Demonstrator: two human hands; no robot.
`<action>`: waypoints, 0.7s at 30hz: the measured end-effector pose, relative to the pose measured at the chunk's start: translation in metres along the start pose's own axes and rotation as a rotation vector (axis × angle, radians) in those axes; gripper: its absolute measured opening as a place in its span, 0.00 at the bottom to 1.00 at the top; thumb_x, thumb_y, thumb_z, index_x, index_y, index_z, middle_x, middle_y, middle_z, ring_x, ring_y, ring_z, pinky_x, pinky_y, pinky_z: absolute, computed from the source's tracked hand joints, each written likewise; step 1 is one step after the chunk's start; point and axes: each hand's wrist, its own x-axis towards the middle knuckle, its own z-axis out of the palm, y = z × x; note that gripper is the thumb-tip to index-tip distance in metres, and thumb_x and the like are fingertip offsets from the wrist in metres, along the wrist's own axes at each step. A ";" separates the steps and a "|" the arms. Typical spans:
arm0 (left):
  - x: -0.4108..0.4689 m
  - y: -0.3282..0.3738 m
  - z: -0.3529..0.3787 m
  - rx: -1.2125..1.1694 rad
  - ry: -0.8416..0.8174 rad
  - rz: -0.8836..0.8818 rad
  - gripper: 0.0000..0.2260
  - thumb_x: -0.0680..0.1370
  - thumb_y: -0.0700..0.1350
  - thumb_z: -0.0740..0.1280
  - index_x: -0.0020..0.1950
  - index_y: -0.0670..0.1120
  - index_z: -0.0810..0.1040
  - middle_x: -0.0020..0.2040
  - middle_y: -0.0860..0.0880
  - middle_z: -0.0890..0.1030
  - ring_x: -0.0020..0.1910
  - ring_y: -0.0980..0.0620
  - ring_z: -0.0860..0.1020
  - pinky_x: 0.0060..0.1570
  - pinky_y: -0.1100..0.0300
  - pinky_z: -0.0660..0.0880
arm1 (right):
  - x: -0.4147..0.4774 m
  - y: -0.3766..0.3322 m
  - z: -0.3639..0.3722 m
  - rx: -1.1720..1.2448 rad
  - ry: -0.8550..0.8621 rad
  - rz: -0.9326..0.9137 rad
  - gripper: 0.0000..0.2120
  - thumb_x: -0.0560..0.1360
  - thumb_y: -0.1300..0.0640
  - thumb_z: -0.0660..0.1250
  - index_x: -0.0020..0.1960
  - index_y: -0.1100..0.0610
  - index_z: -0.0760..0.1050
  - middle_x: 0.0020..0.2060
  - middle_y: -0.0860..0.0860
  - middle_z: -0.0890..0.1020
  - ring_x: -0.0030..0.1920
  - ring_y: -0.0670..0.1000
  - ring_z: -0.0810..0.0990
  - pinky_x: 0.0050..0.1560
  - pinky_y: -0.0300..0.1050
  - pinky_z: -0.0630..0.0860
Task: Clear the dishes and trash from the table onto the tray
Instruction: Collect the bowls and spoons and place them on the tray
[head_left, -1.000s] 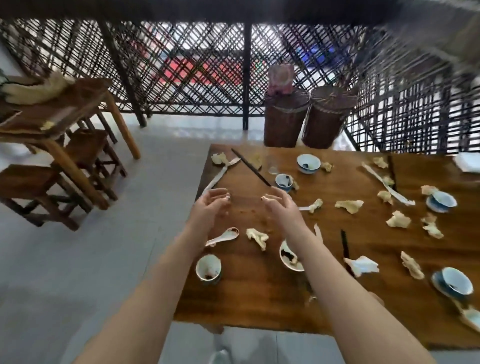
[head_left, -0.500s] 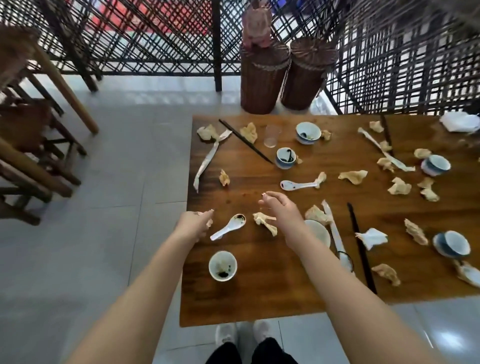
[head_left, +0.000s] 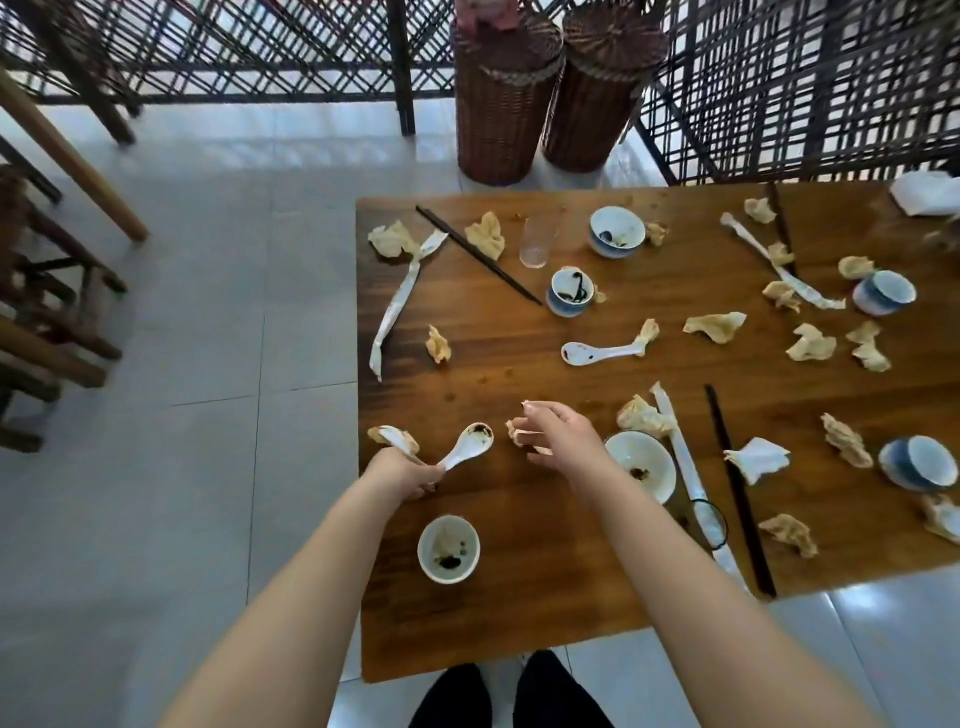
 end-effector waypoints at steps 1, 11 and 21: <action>-0.002 0.002 -0.002 0.011 -0.012 -0.005 0.14 0.75 0.48 0.71 0.55 0.42 0.80 0.45 0.49 0.81 0.37 0.57 0.75 0.32 0.64 0.70 | 0.001 -0.001 -0.001 0.003 0.002 0.002 0.04 0.79 0.49 0.62 0.48 0.47 0.74 0.50 0.48 0.82 0.52 0.47 0.80 0.59 0.50 0.76; -0.032 0.018 -0.021 -0.123 -0.062 0.069 0.08 0.75 0.47 0.71 0.44 0.43 0.83 0.30 0.49 0.77 0.30 0.55 0.69 0.28 0.65 0.63 | 0.007 -0.010 -0.028 -0.017 0.015 -0.042 0.05 0.79 0.49 0.63 0.50 0.49 0.76 0.50 0.48 0.82 0.54 0.47 0.79 0.60 0.50 0.75; -0.042 0.057 0.011 -0.319 -0.038 0.182 0.09 0.75 0.51 0.70 0.46 0.46 0.83 0.36 0.48 0.77 0.37 0.52 0.70 0.36 0.62 0.66 | 0.038 -0.033 -0.096 -0.057 0.153 -0.029 0.07 0.78 0.51 0.64 0.54 0.52 0.76 0.55 0.51 0.79 0.59 0.54 0.76 0.59 0.50 0.74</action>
